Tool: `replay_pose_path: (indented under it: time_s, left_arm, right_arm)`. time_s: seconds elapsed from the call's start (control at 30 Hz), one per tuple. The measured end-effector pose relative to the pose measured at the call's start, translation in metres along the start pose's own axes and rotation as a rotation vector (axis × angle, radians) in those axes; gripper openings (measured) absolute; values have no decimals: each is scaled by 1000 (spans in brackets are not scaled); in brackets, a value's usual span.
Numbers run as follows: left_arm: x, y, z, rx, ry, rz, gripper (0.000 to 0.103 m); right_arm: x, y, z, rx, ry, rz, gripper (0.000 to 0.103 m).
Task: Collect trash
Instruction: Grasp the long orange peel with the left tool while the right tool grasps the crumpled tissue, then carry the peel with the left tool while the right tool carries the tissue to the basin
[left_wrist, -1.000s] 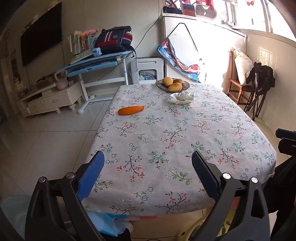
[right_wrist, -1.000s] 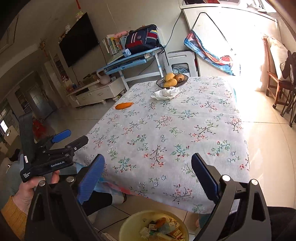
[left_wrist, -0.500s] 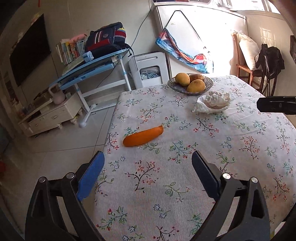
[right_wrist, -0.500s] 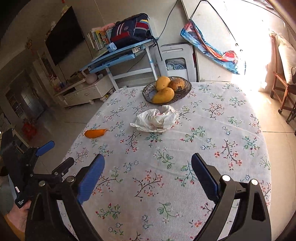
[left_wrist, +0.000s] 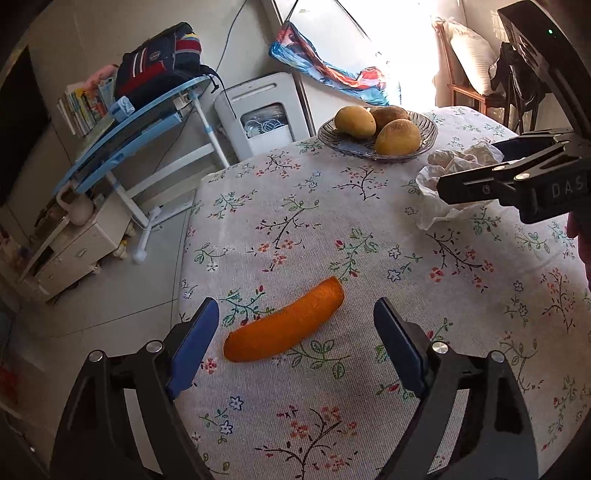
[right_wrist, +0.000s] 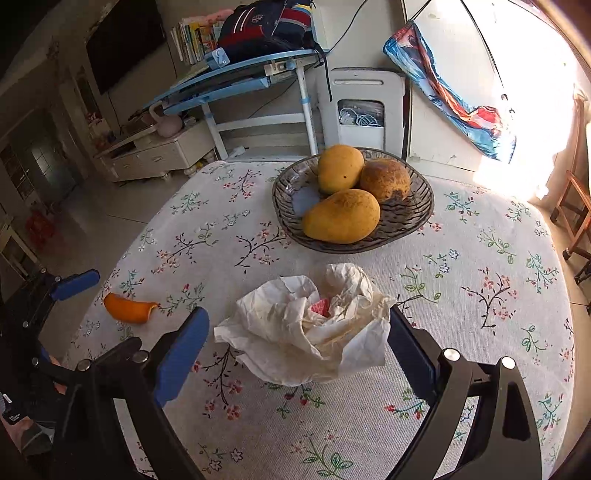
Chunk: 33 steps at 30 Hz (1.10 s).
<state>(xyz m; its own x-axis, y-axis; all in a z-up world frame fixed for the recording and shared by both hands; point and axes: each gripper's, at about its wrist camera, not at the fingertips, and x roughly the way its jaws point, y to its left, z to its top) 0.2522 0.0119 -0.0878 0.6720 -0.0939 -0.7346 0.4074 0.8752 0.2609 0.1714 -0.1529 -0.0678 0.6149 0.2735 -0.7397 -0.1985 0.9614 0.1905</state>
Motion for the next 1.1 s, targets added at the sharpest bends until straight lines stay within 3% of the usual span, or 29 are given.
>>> replay_pose_path:
  time_s: [0.07, 0.13, 0.2, 0.27, 0.4, 0.6, 1.1]
  left_arm:
    - [6, 0, 0, 3, 27, -22, 69]
    - [7, -2, -1, 1, 27, -27, 61]
    - [7, -3, -1, -14, 33, -37, 46]
    - [6, -2, -1, -46, 50, -38, 32]
    - [-1, 3, -4, -130, 69, -64, 17]
    - [-32, -7, -17, -197, 52, -122, 15]
    - [-139, -61, -57, -285, -79, -69, 15]
  right_arm:
    - [4, -1, -1, -16, 19, -4, 88]
    - [9, -4, -2, -23, 48, -11, 72]
    - [10, -9, -8, -19, 61, -16, 47]
    - [4, -14, -15, -18, 51, -14, 40]
    - [-12, -21, -23, 4, 56, 13, 35]
    - [-53, -27, -43, 32, 45, 67, 34]
    - [-133, -12, -103, 96, -36, 155, 34]
